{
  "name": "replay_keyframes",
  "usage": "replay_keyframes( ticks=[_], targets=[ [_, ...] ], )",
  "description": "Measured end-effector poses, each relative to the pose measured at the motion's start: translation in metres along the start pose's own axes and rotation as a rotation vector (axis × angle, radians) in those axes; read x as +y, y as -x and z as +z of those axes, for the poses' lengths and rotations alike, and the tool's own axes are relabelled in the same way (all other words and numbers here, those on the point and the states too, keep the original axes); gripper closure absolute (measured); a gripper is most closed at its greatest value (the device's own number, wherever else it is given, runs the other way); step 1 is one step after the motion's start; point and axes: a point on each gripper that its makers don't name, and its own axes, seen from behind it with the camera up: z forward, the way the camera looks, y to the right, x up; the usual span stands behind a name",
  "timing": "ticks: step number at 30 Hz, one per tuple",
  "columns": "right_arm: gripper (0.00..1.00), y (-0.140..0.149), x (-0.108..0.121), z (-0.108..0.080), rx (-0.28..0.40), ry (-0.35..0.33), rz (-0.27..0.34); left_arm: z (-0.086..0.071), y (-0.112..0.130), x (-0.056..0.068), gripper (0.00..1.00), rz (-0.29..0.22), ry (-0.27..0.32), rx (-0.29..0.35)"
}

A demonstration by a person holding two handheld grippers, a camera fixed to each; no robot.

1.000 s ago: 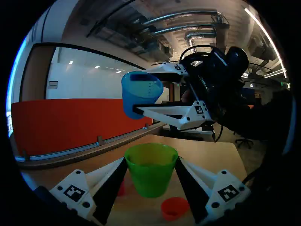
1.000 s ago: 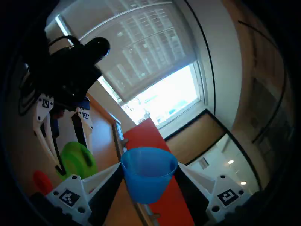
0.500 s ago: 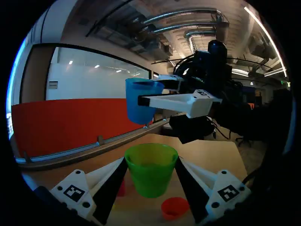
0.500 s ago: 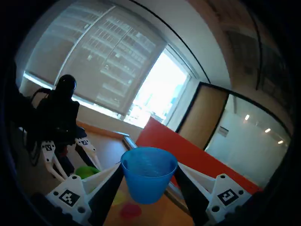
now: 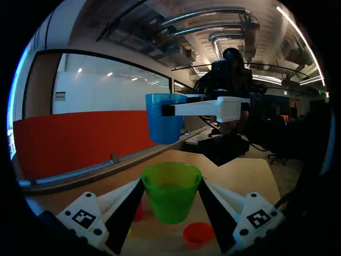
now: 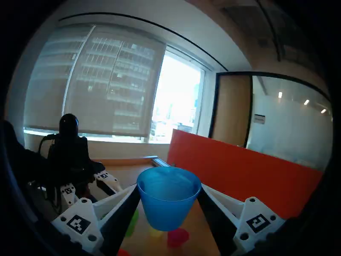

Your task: Pour water

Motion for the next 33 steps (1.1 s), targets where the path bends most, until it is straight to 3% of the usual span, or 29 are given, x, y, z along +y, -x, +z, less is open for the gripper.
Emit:
replay_keyframes(
  ticks=[6,15,33],
  targets=[
    [0.08,0.017,0.005,-0.003,-0.042,0.004,-0.002,-0.002,0.013,-0.003,0.14,-0.001,-0.003,-0.053],
    [0.07,0.048,0.015,-0.010,-0.091,0.005,-0.005,-0.004,0.052,-0.020,0.13,0.014,-0.038,-0.181],
    [0.08,0.131,0.023,-0.027,-0.232,-0.012,0.009,-0.007,0.109,-0.029,0.13,0.039,-0.053,-0.376]
  ],
)
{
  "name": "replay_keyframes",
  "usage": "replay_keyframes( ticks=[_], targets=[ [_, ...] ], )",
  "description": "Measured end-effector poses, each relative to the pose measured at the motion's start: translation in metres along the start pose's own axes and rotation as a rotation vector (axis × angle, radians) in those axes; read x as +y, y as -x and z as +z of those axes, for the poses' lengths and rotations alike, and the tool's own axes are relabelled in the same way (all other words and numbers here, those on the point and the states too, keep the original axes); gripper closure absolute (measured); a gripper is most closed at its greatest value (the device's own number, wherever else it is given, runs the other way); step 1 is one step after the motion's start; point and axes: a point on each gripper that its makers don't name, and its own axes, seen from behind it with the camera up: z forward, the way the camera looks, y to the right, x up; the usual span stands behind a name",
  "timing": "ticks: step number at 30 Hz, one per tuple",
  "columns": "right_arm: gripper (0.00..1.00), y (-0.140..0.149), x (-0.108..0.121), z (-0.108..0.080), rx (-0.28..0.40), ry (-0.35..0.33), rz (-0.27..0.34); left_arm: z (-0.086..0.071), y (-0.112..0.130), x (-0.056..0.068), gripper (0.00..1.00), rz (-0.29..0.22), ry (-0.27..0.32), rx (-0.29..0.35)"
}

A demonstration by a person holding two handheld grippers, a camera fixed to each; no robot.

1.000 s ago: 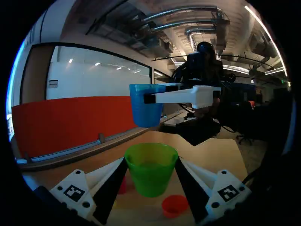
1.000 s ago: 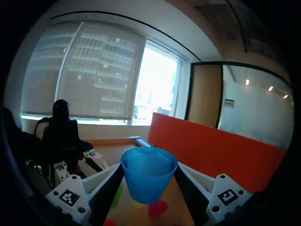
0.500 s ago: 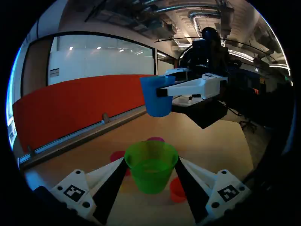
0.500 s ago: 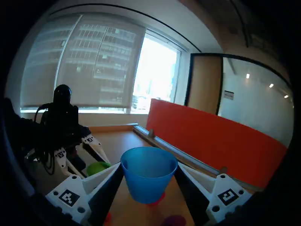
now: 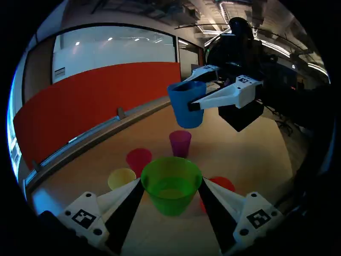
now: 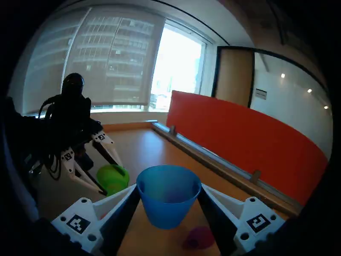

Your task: Pour water

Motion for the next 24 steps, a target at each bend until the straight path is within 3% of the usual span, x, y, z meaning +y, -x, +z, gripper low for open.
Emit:
replay_keyframes(
  ticks=[24],
  targets=[
    [0.08,0.101,-0.020,0.009,-0.195,-0.081,0.046,0.013,0.050,-0.005,0.13,0.025,-0.002,-0.157]
  ],
)
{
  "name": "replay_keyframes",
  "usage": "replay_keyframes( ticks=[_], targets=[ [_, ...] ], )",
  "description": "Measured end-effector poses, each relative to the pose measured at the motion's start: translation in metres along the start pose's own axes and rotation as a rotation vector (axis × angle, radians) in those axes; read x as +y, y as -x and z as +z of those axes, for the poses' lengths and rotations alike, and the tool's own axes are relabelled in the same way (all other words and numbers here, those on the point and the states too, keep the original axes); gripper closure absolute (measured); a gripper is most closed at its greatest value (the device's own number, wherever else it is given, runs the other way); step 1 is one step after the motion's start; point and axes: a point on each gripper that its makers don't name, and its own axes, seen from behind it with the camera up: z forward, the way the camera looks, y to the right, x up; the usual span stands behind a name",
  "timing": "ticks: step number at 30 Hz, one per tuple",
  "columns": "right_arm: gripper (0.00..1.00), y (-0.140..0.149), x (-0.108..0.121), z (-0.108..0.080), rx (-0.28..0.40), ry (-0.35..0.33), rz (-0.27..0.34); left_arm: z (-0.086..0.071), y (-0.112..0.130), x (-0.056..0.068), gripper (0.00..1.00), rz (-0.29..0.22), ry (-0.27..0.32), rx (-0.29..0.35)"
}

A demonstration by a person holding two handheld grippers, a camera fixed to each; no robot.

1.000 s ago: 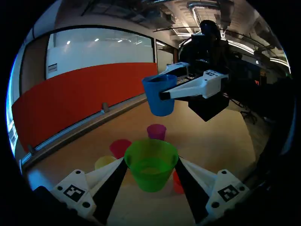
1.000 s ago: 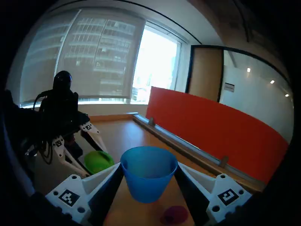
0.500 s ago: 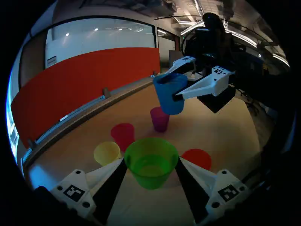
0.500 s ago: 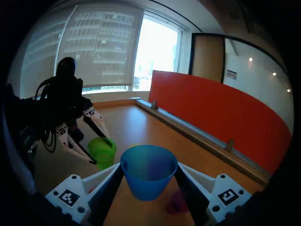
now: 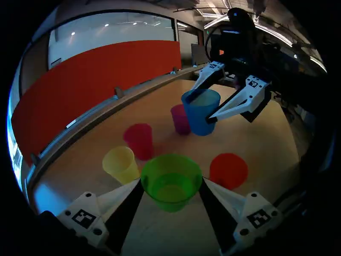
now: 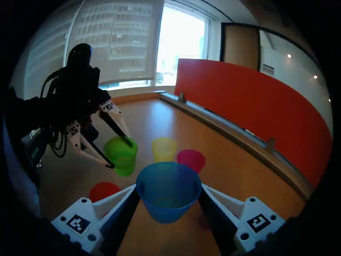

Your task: Pour water

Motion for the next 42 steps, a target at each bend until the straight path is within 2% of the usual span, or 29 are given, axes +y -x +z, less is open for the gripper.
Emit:
replay_keyframes(
  ticks=[9,18,27,42],
  targets=[
    [0.08,0.017,-0.002,0.008,-0.039,-0.010,0.003,0.010,0.017,0.003,0.13,-0.019,0.024,-0.048],
    [0.08,0.029,-0.001,0.013,-0.062,-0.012,0.014,0.018,0.031,0.005,0.13,-0.014,0.043,-0.094],
    [0.08,0.031,-0.001,0.018,-0.065,-0.012,0.006,0.020,0.035,0.007,0.13,-0.033,0.053,-0.094],
    [0.08,0.051,-0.007,0.036,-0.102,-0.016,0.023,0.016,0.041,0.005,0.13,-0.042,0.060,-0.092]
  ],
)
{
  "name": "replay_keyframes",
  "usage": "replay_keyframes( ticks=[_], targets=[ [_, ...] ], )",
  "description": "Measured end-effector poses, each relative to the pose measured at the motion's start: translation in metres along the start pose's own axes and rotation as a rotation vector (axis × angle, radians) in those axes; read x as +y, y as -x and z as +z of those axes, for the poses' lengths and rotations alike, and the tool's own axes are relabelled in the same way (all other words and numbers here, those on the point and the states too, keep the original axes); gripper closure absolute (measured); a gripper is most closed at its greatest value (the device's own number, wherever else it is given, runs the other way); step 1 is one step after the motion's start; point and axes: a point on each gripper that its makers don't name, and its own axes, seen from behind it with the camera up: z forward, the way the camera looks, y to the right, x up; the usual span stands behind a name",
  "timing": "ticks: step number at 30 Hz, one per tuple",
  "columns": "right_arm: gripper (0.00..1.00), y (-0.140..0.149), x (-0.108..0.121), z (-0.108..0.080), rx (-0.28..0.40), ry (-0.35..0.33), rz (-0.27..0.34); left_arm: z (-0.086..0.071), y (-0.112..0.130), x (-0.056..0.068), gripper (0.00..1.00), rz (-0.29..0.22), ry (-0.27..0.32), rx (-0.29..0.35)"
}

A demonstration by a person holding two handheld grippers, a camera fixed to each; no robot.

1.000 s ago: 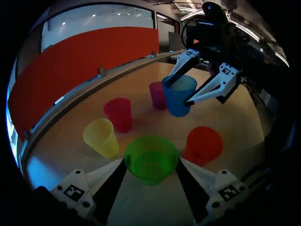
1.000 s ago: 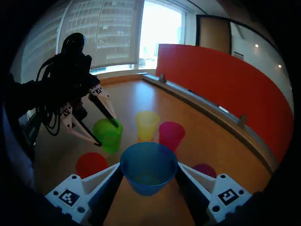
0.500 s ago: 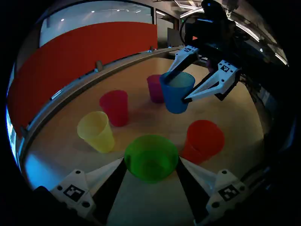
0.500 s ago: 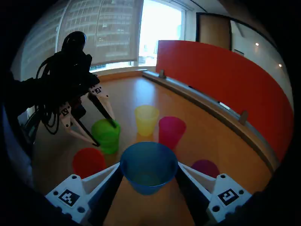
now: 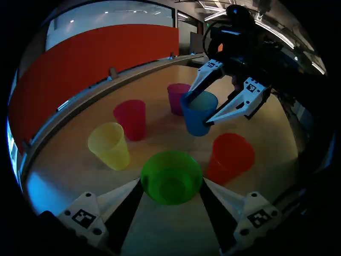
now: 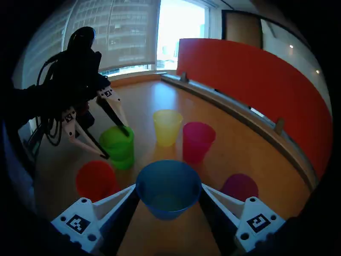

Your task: Pour water

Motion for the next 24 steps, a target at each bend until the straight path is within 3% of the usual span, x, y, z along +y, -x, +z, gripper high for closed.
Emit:
replay_keyframes(
  ticks=[6,10,24],
  targets=[
    [0.08,0.008,-0.003,0.007,-0.010,-0.005,0.017,0.000,0.003,0.001,0.12,-0.002,0.001,-0.007],
    [0.08,0.016,-0.004,0.010,-0.019,-0.006,0.028,0.001,0.005,0.001,0.04,-0.014,0.005,-0.011],
    [0.08,0.022,-0.007,0.013,-0.024,-0.008,0.032,-0.002,0.009,0.001,0.04,-0.023,0.002,-0.018]
  ],
)
